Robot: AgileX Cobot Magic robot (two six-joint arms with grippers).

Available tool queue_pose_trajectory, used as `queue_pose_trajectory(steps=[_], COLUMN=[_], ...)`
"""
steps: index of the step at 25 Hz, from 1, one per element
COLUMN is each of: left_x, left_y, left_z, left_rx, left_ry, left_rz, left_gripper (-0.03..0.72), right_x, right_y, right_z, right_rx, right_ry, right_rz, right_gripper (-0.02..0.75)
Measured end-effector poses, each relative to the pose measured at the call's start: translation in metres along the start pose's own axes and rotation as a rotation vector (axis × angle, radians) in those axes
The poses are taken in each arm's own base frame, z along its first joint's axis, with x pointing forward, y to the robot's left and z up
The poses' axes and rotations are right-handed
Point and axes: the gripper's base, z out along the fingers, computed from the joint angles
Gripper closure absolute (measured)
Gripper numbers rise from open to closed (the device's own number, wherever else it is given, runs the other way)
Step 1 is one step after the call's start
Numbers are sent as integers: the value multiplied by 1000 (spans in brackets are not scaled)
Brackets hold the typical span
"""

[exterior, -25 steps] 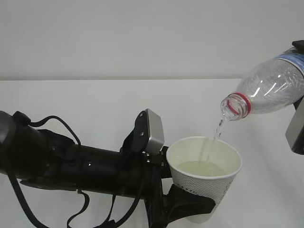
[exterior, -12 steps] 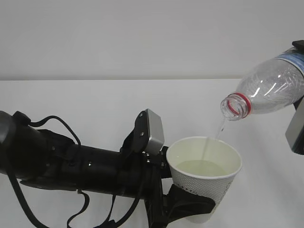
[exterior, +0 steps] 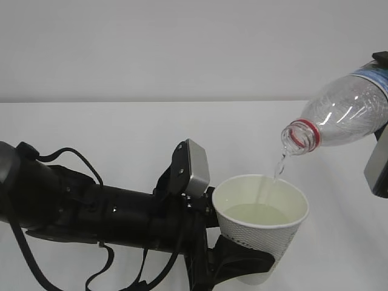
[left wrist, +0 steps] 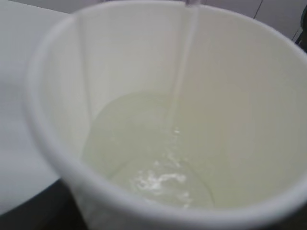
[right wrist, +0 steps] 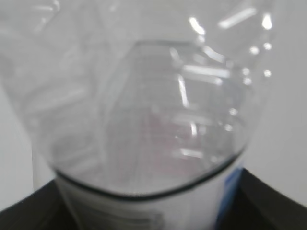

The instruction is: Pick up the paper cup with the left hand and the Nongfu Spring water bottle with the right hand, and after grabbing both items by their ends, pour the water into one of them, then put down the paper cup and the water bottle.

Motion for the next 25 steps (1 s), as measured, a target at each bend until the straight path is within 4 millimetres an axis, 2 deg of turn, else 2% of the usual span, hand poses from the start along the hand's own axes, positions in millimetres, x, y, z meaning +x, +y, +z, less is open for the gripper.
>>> queue_pose_trajectory(steps=[25], left_x=[0], left_y=[0], left_z=[0], left_rx=[-1], left_ry=[2], left_rz=[0], left_gripper=[176], right_x=[0], right_y=[-1], right_z=[1], right_rx=[5], right_ry=[0], right_rz=[-1], right_gripper=[235])
